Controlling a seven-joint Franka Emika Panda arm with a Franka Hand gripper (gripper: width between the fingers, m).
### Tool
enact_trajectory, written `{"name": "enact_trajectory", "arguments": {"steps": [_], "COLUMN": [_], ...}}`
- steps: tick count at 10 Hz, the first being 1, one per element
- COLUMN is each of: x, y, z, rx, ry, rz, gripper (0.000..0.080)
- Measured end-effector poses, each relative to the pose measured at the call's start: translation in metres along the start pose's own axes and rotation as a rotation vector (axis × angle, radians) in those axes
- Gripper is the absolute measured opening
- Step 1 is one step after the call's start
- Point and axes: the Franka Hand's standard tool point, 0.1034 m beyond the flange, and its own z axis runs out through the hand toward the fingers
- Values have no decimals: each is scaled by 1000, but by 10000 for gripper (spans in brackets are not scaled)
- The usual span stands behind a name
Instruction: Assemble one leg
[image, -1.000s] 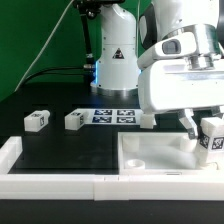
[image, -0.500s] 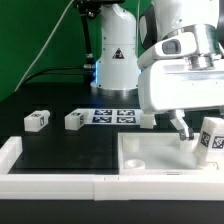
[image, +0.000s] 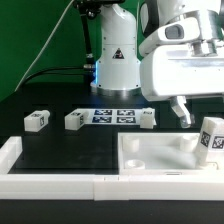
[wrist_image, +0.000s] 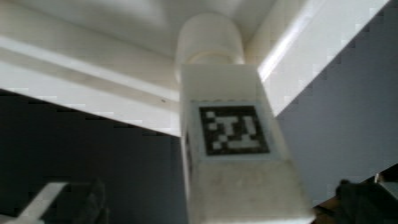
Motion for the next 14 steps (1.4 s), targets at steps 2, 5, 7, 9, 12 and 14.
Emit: {"name": "enact_trajectory", "arguments": {"steps": [2, 5, 7, 9, 12, 14], "x": [5, -1, 4, 4, 5, 4], "y": [6, -4, -10, -10, -4, -5], "z": [-7, -4, -4, -1, 11, 11], "rx": [-2, 34, 58, 78, 88, 88], "ry": [-9, -117, -320, -547, -637, -638], "rz": [3, 14, 104, 105, 97, 98], "gripper": [649, 649, 649, 649, 649, 649]}}
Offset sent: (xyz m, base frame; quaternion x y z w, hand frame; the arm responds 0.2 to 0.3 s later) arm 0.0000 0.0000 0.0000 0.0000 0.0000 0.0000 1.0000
